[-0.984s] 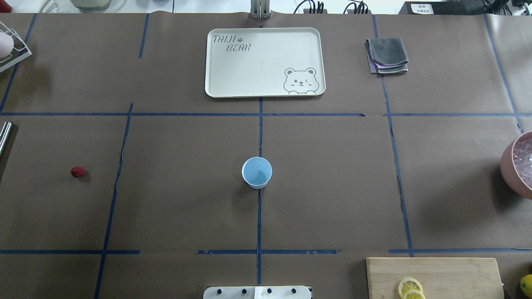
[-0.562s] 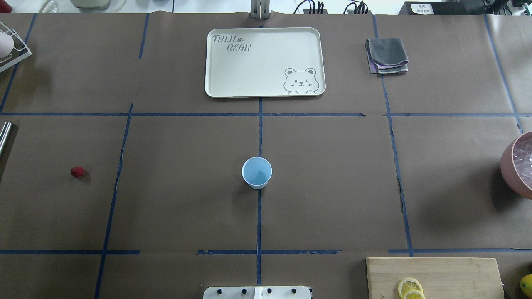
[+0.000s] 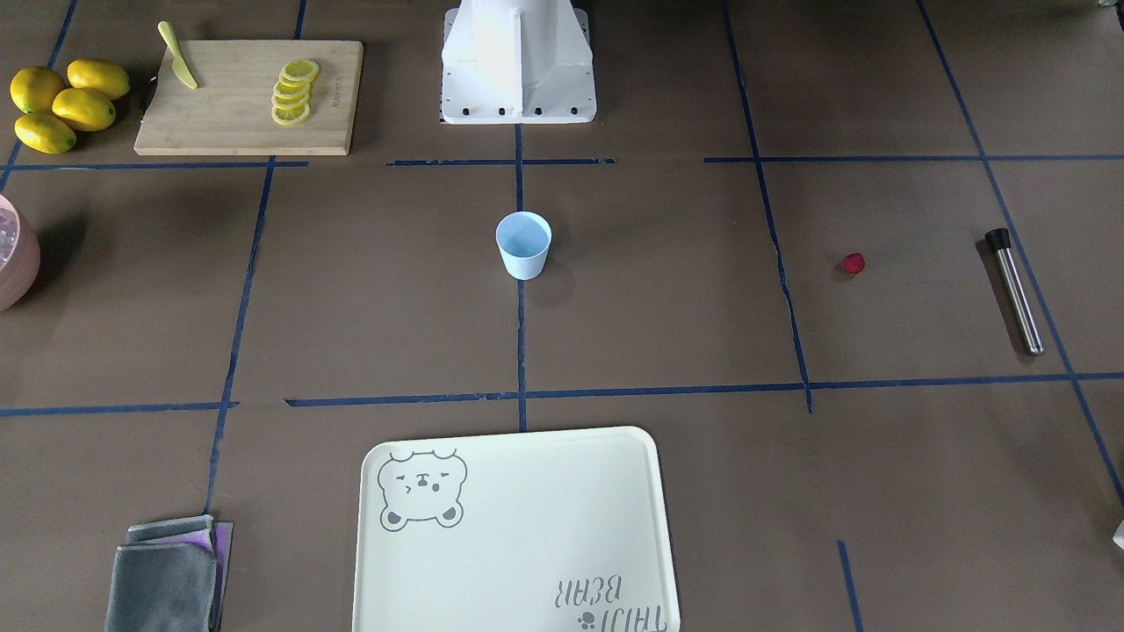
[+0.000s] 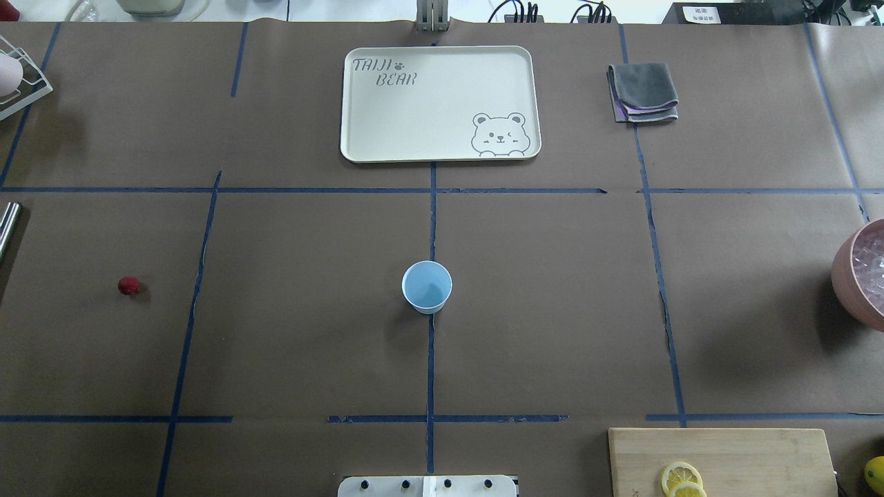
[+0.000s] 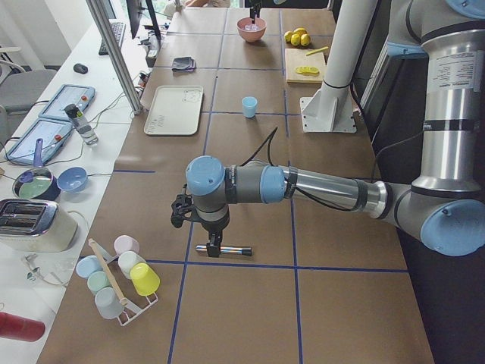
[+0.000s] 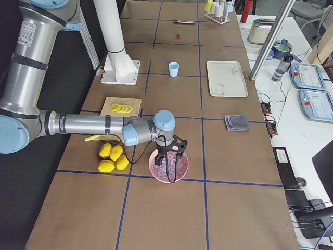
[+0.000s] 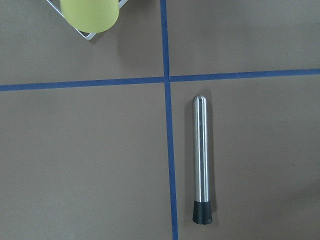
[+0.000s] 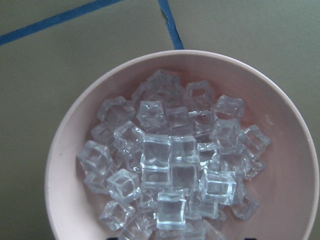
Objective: Mash ice and strawberries in cup
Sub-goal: 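Lower the right gripper into the pink bowl and grasp an ice cube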
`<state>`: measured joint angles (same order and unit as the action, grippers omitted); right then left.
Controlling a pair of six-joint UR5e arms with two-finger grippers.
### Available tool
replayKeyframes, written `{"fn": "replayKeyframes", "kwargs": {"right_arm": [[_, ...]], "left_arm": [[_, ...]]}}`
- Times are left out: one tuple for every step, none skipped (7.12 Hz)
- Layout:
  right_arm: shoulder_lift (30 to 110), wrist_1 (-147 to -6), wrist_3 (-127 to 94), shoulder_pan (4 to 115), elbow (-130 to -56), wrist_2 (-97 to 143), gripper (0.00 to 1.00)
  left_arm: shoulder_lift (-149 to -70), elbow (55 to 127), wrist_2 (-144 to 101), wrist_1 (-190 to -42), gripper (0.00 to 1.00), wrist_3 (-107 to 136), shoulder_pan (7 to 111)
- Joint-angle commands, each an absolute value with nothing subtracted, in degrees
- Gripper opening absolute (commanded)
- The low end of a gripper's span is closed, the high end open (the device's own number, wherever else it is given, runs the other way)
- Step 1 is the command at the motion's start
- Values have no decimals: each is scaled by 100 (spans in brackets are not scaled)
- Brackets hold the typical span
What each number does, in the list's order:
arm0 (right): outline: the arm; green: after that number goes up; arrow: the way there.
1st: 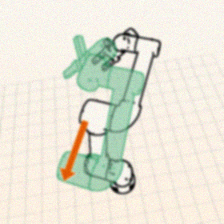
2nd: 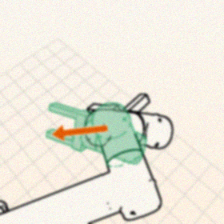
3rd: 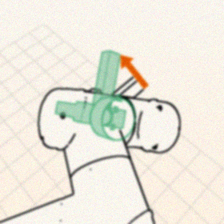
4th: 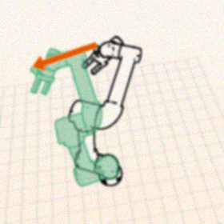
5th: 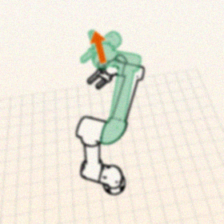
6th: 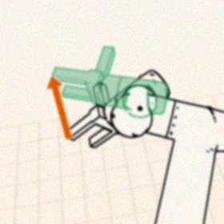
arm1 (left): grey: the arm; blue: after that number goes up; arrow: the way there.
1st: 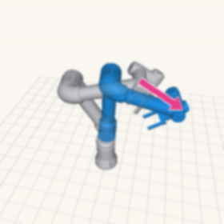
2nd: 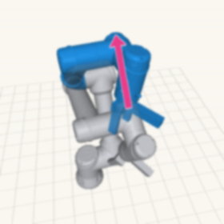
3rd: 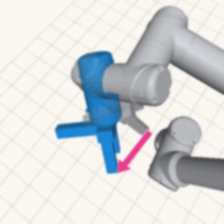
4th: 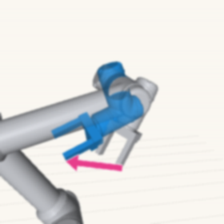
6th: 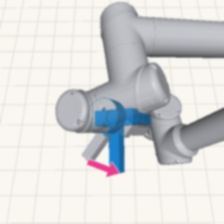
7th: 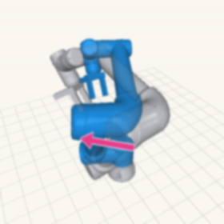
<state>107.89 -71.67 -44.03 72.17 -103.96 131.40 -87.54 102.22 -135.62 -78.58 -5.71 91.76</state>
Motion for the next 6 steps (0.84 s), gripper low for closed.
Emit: {"fn": "replayKeyframes", "kwargs": {"right_arm": [[10741, -6979, -4849, 6971, -10213, 13114, 80], [10740, -6979, -4869, 6857, -10169, 13018, 79], [10714, -6979, -4878, 6795, -10160, 12912, 78], [10705, -6979, -4878, 6768, -10143, 12885, 76], [10705, -6987, -4895, 6759, -10134, 12885, 67], [10670, -6979, -5000, 6750, -10116, 12876, 58]], "left_arm": [[-8754, 10239, -13562, -7857, 100, -571, 9176], [-8754, 10265, -13562, -7857, 100, -571, 9184], [-8754, 10274, -13562, -7857, 100, -571, 9185], [-8754, 10292, -13562, -7857, 100, -571, 9185], [-8745, 10301, -13562, -7849, 100, -571, 9185], [-8736, 10301, -13562, -7849, 100, -571, 9185]]}}
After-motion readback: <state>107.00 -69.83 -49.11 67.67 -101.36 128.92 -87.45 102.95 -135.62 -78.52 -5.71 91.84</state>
